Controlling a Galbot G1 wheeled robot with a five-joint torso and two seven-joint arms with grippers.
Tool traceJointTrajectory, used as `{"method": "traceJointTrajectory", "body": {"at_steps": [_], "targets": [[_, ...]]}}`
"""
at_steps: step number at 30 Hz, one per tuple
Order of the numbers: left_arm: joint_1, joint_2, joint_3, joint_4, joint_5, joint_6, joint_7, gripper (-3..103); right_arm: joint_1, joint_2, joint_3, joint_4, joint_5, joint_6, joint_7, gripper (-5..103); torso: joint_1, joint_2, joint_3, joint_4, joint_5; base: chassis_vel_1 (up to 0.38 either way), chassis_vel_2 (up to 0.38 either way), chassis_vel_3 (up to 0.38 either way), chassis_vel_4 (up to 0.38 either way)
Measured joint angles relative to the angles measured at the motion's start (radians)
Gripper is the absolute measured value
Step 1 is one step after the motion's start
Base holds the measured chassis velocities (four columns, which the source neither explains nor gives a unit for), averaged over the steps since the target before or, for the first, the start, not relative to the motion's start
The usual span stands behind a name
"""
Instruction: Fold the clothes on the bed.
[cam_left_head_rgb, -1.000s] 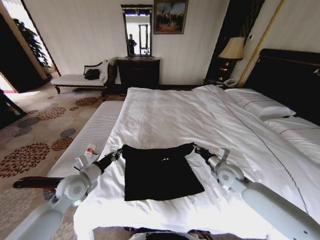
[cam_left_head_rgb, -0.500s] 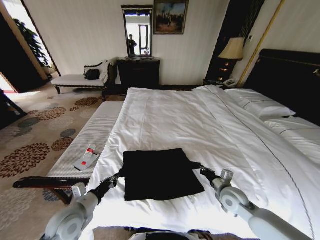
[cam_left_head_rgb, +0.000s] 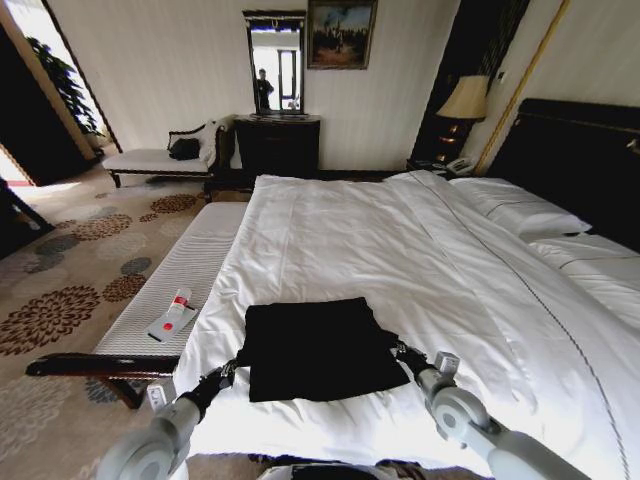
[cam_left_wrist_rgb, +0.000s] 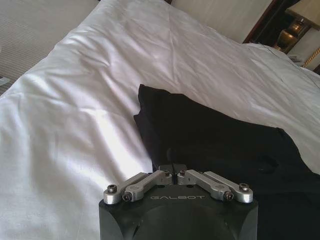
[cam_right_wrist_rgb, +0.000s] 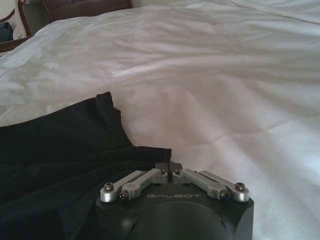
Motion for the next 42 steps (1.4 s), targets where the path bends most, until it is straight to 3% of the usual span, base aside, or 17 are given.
{"method": "traceJointTrajectory", "body": {"at_steps": [5,6,7,8,11,12,14,15,17,18,20,23,26,29,30,34,42], "targets": [[0.014,-0.003,-0.002,-0.005,0.04,0.005,-0.026,4,-0.003,0.012,-0.006,0.013,-0.013,-0.007,0.058,1,0.0,0.0,0.0,-0.0003,-0.0005,0.0,0.0,0.0,0.0],[0.017,-0.005,-0.002,-0.009,0.044,0.006,-0.032,8,-0.004,0.013,-0.006,0.017,-0.014,-0.008,0.065,12,0.0,0.0,0.0,-0.0004,-0.0004,0.0,0.0,0.0,0.0],[0.02,-0.006,-0.003,-0.015,0.051,0.009,-0.038,8,-0.006,0.015,-0.006,0.023,-0.015,-0.01,0.079,12,0.0,0.0,0.0,-0.0003,-0.0004,0.0,0.0,0.0,0.0],[0.03,-0.013,-0.011,-0.038,0.083,0.012,-0.057,19,-0.011,0.023,-0.003,0.05,-0.025,-0.016,0.138,22,0.0,0.0,0.0,-0.0001,-0.0002,0.0,0.0,0.0,0.0],[0.028,-0.016,-0.025,-0.066,0.099,0.014,-0.077,24,-0.027,0.037,0.023,0.088,-0.036,-0.029,0.21,22,0.0,0.0,0.0,0.0002,0.0,0.0,0.0,0.0,0.0],[0.021,-0.018,-0.038,-0.083,0.097,0.016,-0.085,30,-0.039,0.046,0.044,0.11,-0.041,-0.034,0.244,33,0.0,0.0,0.0,0.0001,-0.0002,0.0,0.0,0.0,0.0],[0.004,-0.027,-0.077,-0.115,0.07,0.023,-0.096,35,-0.047,0.062,0.075,0.14,-0.05,-0.037,0.291,33,0.0,0.0,0.0,-0.0012,-0.0004,0.0,0.0,0.0,0.0],[-0.009,-0.033,-0.099,-0.129,0.048,0.025,-0.1,41,-0.044,0.07,0.089,0.15,-0.057,-0.037,0.307,44,0.0,0.0,0.0,-0.0008,-0.0004,0.0,0.0,0.0,0.0],[-0.053,-0.041,-0.146,-0.149,-0.008,0.033,-0.108,46,-0.018,0.083,0.108,0.158,-0.082,-0.025,0.33,44,0.0,0.0,0.0,-0.0001,-0.0003,0.0,0.0,0.0,0.0],[-0.108,-0.041,-0.173,-0.15,-0.058,0.041,-0.111,52,0.015,0.09,0.116,0.155,-0.101,-0.013,0.336,55,0.0,0.0,0.0,0.0003,-0.0002,0.0,0.0,0.0,0.0],[-0.139,-0.04,-0.177,-0.145,-0.079,0.045,-0.11,57,0.038,0.094,0.116,0.149,-0.107,-0.009,0.337,55,0.0,0.0,0.0,0.0003,-0.0001,0.0,0.0,0.0,0.0],[-0.296,-0.036,-0.147,-0.056,-0.163,0.067,-0.089,74,0.153,0.107,0.086,0.105,-0.099,-0.005,0.338,77,0.0,0.0,0.0,-0.0002,-0.0003,0.0,0.0,0.0,0.0],[-0.393,-0.046,-0.101,0.051,-0.22,0.083,-0.064,78,0.217,0.125,0.056,0.067,-0.096,-0.005,0.337,77,0.0,0.0,0.0,0.0,-0.0005,0.0,0.0,0.0,0.0],[-0.528,-0.066,-0.028,0.234,-0.272,0.087,0.026,95,0.29,0.156,0.016,0.003,-0.099,-0.01,0.322,97,0.0,0.0,0.0,0.0001,-0.0005,0.0,0.0,0.0,0.0],[-0.528,-0.066,-0.028,0.234,-0.272,0.087,0.026,95,0.29,0.156,0.016,0.003,-0.099,-0.01,0.322,97,0.0,0.0,0.0,0.0001,-0.0005,0.0,0.0,0.0,0.0],[-0.654,-0.094,0.063,0.434,-0.308,0.072,0.18,100,0.318,0.18,0.004,-0.049,-0.098,-0.018,0.313,100,0.0,0.0,0.0,-0.0004,-0.0003,0.0,0.0,0.0,0.0],[-0.798,-0.148,0.166,0.687,-0.307,0.043,0.246,100,0.318,0.189,0.002,-0.078,-0.094,-0.025,0.311,100,0.0,0.0,0.0,-0.0003,-0.0004,0.0,0.0,0.0,0.0]]}}
